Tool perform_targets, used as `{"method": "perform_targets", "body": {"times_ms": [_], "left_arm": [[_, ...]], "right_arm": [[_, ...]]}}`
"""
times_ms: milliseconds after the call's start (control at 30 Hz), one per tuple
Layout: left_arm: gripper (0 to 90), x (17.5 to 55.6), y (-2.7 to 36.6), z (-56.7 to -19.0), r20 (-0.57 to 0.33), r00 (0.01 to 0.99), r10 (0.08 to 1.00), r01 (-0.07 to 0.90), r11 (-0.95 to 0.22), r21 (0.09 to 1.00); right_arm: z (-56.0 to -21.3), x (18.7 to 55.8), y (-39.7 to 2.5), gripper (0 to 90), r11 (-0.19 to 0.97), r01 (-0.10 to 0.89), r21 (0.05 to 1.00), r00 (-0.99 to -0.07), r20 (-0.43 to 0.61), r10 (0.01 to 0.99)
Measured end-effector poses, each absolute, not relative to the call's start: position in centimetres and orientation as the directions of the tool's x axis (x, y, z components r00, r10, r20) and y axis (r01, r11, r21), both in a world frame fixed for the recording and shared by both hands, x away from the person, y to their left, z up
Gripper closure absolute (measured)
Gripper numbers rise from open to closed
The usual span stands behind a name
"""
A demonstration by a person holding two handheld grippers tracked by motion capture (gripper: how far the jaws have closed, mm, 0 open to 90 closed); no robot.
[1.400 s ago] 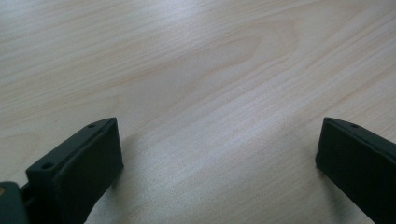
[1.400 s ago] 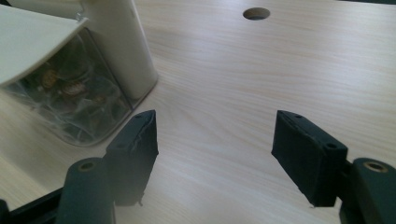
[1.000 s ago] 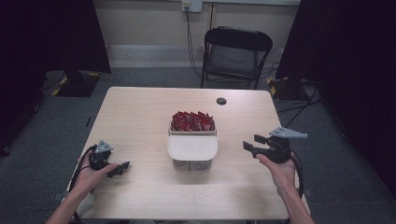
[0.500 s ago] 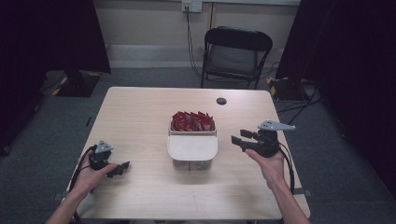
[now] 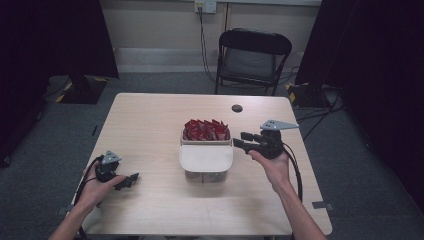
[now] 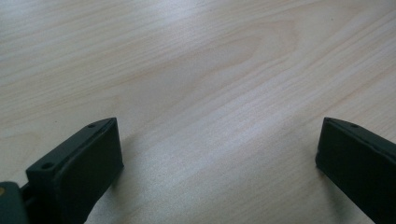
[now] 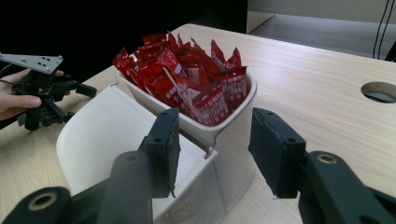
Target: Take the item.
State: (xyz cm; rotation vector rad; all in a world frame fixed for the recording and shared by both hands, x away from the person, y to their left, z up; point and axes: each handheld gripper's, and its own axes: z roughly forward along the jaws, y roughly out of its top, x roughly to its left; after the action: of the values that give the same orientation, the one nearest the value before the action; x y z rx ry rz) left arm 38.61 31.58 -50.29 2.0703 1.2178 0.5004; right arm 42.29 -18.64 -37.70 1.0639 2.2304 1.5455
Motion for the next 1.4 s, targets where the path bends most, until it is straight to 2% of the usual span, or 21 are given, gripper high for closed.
{"method": "perform_targets", "body": {"times_ms": [367,1100,1267,1400], "left_arm": [[0.0,38.6,31.5,-50.3,-0.015,0.486,0.874,0.613,-0.328,0.718],[0.0,38.6,31.6,-50.3,-0.009,0.491,0.871,0.613,-0.338,0.714],[0.0,38.6,31.6,-50.3,-0.01,0.491,0.871,0.614,-0.338,0.714],[0.0,38.6,31.6,-50.3,-0.01,0.491,0.871,0.614,-0.337,0.714]], "right_arm": [[-37.6,43.4,-17.5,59.6,0.197,0.428,0.882,-0.725,0.205,0.658],[-38.6,44.7,-15.6,59.4,0.22,0.421,0.88,-0.741,0.193,0.643],[-38.6,44.9,-15.3,67.4,0.232,0.429,0.873,-0.735,0.188,0.652],[-38.7,45.1,-15.3,70.2,0.236,0.429,0.872,-0.74,0.19,0.645]]}}
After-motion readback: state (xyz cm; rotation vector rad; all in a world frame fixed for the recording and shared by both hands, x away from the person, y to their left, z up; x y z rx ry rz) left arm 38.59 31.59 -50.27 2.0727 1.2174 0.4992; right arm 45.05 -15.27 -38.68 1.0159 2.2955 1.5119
